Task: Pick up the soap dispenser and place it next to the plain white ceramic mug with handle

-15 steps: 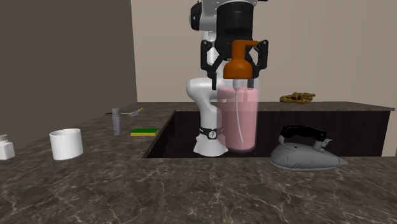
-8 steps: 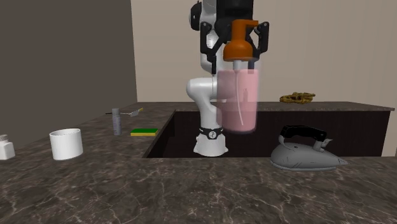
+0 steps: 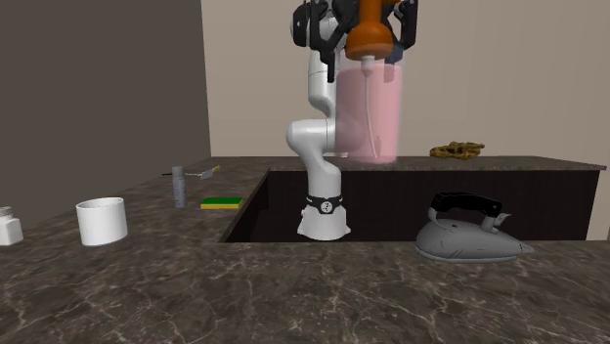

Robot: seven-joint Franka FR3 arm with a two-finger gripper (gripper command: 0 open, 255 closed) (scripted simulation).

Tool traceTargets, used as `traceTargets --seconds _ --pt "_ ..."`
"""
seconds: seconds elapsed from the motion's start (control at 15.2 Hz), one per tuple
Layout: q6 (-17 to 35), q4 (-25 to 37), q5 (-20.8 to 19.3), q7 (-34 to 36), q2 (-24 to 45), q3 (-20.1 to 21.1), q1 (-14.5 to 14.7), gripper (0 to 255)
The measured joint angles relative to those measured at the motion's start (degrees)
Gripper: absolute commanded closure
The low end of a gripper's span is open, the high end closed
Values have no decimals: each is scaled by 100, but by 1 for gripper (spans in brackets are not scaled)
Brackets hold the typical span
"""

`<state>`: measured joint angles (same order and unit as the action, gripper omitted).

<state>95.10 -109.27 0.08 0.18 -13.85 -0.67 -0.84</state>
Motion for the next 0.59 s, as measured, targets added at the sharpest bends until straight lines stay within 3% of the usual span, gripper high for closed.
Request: traceTargets --seconds 0.2,0.59 --pt "-161 144 -13 -69 -16 -43 -28 255" --pt "-233 -313 -173 -740 -552 -486 -300 255"
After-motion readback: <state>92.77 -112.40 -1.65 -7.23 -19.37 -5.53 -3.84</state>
